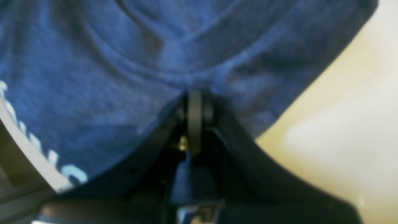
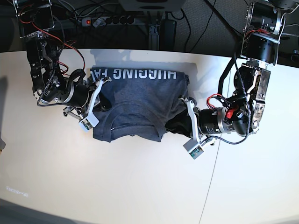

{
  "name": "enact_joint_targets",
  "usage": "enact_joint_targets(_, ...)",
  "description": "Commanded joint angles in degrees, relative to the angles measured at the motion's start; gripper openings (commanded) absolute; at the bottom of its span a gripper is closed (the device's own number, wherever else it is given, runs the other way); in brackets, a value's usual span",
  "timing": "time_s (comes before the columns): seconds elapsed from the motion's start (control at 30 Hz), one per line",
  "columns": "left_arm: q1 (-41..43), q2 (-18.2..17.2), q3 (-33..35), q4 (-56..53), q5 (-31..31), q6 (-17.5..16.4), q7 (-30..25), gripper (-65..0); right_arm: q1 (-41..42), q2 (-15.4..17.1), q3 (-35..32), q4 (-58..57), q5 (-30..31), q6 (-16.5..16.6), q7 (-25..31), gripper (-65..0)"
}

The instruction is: Fold the T-shirt properly

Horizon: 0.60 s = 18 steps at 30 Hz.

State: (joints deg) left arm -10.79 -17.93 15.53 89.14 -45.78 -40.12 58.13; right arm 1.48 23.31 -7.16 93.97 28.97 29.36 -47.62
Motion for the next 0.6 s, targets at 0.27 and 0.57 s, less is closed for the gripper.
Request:
enact_joint_targets(0.27, 5.0, -4.4, -8.1, 6.7, -8.4, 0.1, 5.8, -59.6, -1.0, 0.8, 11.0, 9.4, 0.6, 3.6, 0.0, -65.0)
enact_joint_targets(0.57, 28.8, -11.1, -25.6, 20.6, -8.9, 0.1, 6.4, -59.6, -15.1, 1.6, 32.0, 9.8, 7.5, 3.7, -3.7, -65.0)
